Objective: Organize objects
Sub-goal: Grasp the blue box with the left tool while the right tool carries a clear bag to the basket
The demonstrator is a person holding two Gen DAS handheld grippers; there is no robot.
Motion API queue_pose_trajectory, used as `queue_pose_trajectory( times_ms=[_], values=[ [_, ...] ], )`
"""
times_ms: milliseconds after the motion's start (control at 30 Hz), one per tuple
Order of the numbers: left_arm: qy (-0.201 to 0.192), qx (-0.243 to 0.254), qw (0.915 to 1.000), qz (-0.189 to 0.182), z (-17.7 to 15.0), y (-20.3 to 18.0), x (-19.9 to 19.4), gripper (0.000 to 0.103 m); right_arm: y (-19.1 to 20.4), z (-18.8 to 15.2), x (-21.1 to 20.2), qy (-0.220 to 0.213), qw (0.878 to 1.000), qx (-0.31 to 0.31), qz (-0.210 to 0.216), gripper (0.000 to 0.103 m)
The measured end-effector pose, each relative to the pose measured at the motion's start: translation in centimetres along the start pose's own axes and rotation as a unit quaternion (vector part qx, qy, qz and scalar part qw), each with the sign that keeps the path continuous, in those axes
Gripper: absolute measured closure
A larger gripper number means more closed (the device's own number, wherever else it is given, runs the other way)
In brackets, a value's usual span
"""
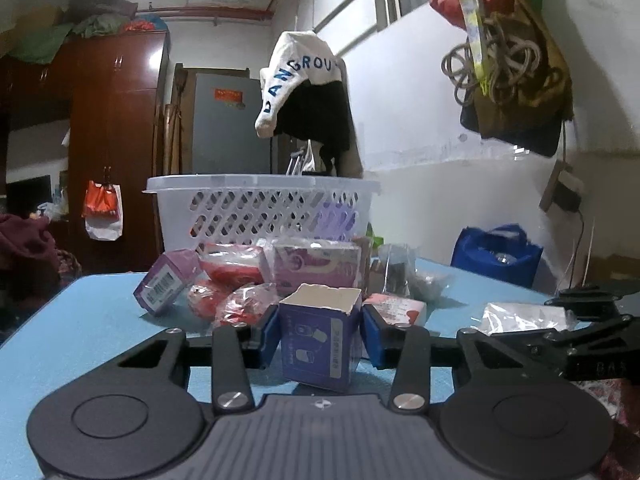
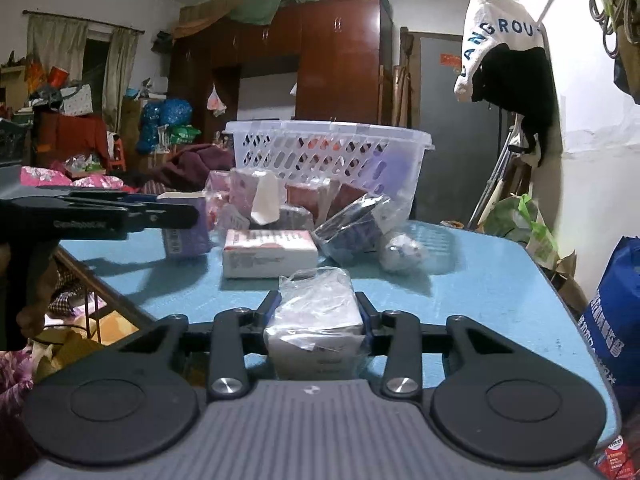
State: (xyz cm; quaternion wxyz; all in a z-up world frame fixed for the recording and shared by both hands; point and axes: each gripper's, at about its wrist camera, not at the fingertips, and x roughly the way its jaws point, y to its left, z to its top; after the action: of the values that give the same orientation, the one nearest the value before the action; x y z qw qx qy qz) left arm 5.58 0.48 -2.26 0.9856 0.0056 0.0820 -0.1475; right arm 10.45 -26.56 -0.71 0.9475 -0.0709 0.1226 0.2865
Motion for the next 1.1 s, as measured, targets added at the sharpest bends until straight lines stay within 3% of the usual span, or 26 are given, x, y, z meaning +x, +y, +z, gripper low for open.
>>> queue_pose_trajectory(
  times_ms=[233, 300, 400, 467, 533, 633, 733, 767, 800, 833, 867, 900, 967, 1100],
  values=[
    [-0.015, -0.037, 0.9989, -0.022, 1.4, 2.2, -0.9, 0.056, -0.5, 2.7, 0.2, -0.031, 0.999, 0.009, 0.003, 0.061],
    [-0.022, -0.067, 0.9966, -0.044, 3.2, 3.8, -0.4, 0.056, -0.8, 5.7, 1.0, -0.051, 0.999, 0.011, 0.006, 0.061],
    [-0.043, -0.107, 0.9924, -0.041, 7.8, 6.7, 1.5, 0.056, -1.7, 12.3, 4.5, -0.085, 0.996, 0.010, 0.007, 0.061],
    [-0.041, -0.140, 0.9890, -0.027, 11.3, 9.0, 4.0, 0.056, -2.4, 16.3, 8.8, -0.057, 0.998, 0.005, -0.008, 0.061],
    [-0.013, -0.167, 0.9858, -0.010, 14.2, 11.0, 7.6, 0.057, -3.7, 19.1, 13.8, -0.008, 1.000, 0.025, -0.005, 0.061],
    [0.036, -0.181, 0.9827, 0.021, 16.3, 13.0, 12.7, 0.057, -4.7, 20.5, 19.1, 0.059, 0.997, 0.045, -0.016, 0.061],
    [0.069, -0.197, 0.9778, 0.023, 16.1, 13.9, 15.6, 0.056, -4.6, 20.2, 21.5, 0.086, 0.995, 0.041, -0.018, 0.058],
    [0.067, -0.193, 0.9786, 0.020, 16.0, 13.8, 16.0, 0.054, -4.5, 19.9, 21.7, 0.083, 0.996, 0.041, -0.011, 0.054],
    [0.067, -0.190, 0.9795, 0.015, 15.8, 13.7, 16.1, 0.049, -4.2, 19.8, 21.6, 0.078, 0.996, 0.040, -0.002, 0.041],
    [0.067, -0.187, 0.9800, 0.006, 15.6, 13.4, 16.2, 0.033, -3.8, 19.8, 21.2, 0.069, 0.997, 0.036, -0.006, 0.020],
    [0.064, -0.184, 0.9808, 0.000, 15.6, 13.3, 16.0, 0.021, -3.5, 19.8, 20.2, 0.054, 0.998, 0.028, -0.019, 0.011],
    [0.055, -0.178, 0.9825, -0.003, 15.6, 13.4, 15.5, 0.019, -3.4, 20.1, 18.8, 0.030, 0.999, 0.021, -0.032, 0.000],
    [0.031, -0.170, 0.9849, 0.007, 15.6, 13.3, 14.0, 0.019, -3.2, 19.7, 15.3, -0.026, 0.999, 0.020, -0.027, 0.000],
    [0.005, -0.146, 0.9890, 0.018, 14.4, 12.6, 8.4, 0.017, -4.1, 15.6, 9.1, -0.060, 0.998, 0.021, -0.021, 0.000]
  ],
)
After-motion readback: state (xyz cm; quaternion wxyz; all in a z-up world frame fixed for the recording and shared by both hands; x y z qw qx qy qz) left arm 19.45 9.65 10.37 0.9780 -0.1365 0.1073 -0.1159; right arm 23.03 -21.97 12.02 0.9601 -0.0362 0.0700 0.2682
